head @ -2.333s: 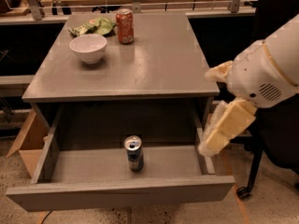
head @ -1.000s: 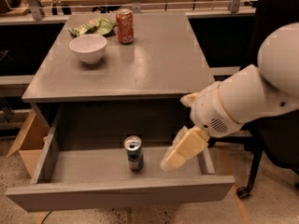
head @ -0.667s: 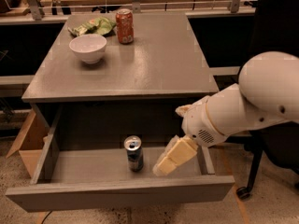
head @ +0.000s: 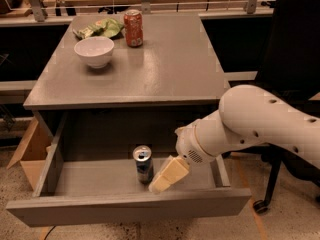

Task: Pick redbull can from top drawer and place on counter

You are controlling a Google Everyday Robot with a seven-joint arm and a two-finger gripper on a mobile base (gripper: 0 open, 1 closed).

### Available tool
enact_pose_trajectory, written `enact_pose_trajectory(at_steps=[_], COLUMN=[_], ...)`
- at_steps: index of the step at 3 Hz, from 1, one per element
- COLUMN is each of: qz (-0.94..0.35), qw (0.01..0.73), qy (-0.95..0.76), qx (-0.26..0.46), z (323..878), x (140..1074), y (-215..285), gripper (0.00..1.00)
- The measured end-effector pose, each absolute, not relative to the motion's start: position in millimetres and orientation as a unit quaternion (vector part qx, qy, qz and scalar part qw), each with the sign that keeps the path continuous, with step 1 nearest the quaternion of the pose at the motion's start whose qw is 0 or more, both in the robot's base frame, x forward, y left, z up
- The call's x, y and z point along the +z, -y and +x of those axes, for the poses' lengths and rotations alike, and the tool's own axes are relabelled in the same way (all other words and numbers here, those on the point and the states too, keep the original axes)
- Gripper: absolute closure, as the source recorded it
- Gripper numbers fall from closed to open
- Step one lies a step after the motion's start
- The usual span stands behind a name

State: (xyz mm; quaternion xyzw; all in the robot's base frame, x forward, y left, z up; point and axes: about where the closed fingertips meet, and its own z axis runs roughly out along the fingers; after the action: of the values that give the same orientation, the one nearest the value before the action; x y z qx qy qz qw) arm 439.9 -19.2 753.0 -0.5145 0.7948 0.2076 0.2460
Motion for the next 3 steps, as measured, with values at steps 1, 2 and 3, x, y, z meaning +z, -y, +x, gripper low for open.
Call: enact_pose_trajectory(at_steps=[1, 2, 3], qz=[-0.511, -0.504, -0.497], qw=[0.245, 0.255, 0.261], qy=[-0.796, -0.795, -0.795], qx=[0.212, 0.222, 0.229], z=[450, 461, 473], x=[734, 724, 713], y=[5, -12, -26], gripper=[0.0, 0.0, 0.0])
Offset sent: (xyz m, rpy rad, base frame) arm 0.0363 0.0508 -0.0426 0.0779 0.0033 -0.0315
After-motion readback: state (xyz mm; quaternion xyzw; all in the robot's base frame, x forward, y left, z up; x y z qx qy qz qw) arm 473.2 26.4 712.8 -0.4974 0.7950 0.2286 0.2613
